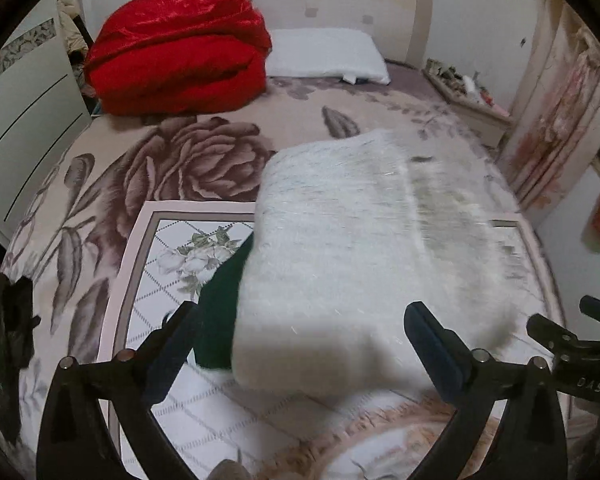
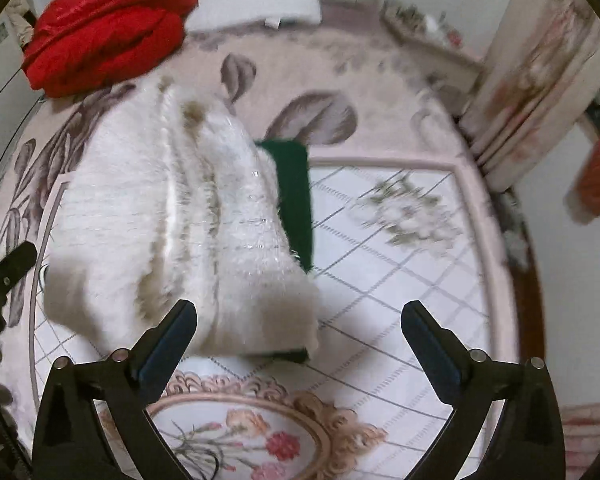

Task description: Fold large clothes

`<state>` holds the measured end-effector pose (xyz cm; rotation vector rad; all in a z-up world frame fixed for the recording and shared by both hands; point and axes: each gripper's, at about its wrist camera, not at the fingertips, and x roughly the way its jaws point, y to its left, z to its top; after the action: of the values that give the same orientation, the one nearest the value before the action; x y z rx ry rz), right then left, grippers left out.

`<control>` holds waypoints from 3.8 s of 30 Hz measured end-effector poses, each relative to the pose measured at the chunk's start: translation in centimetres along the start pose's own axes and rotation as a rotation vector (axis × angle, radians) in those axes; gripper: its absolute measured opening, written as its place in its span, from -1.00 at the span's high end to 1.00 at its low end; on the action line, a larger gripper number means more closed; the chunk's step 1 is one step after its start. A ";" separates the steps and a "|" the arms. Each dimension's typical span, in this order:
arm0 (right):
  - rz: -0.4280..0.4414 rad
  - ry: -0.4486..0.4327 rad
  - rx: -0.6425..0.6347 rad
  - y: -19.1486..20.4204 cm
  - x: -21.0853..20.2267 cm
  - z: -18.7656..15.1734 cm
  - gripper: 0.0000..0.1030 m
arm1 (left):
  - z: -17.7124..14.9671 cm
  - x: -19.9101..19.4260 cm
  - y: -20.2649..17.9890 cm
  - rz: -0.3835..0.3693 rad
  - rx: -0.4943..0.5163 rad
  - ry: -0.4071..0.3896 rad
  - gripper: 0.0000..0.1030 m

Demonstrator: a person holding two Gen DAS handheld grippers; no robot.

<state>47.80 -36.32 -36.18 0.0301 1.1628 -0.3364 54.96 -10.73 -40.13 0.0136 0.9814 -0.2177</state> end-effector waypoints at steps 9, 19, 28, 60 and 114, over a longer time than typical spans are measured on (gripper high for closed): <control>-0.061 -0.113 0.001 -1.8 -19.2 -3.2 -1.00 | -0.6 -15.7 -2.0 0.019 -0.019 -0.059 -1.00; -0.019 -0.196 0.028 -4.3 -39.9 -9.6 -1.00 | -3.8 -33.5 -4.2 0.057 -0.038 -0.081 -1.00; 0.002 -0.297 0.005 -6.2 -53.8 -15.3 -1.00 | -7.3 -44.7 -5.6 0.118 -0.033 -0.145 -1.00; 0.040 -0.384 -0.009 -9.7 -68.4 -22.1 -1.00 | -11.9 -56.3 -7.5 0.129 -0.050 -0.204 -1.00; 0.104 -0.387 -0.056 -8.3 -69.3 -21.2 -1.00 | -11.9 -58.2 -8.4 0.160 -0.058 -0.261 -1.00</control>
<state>2.10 -23.11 19.17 -0.0229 0.7834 -0.2053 12.40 -7.40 2.04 0.0097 0.7216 -0.0421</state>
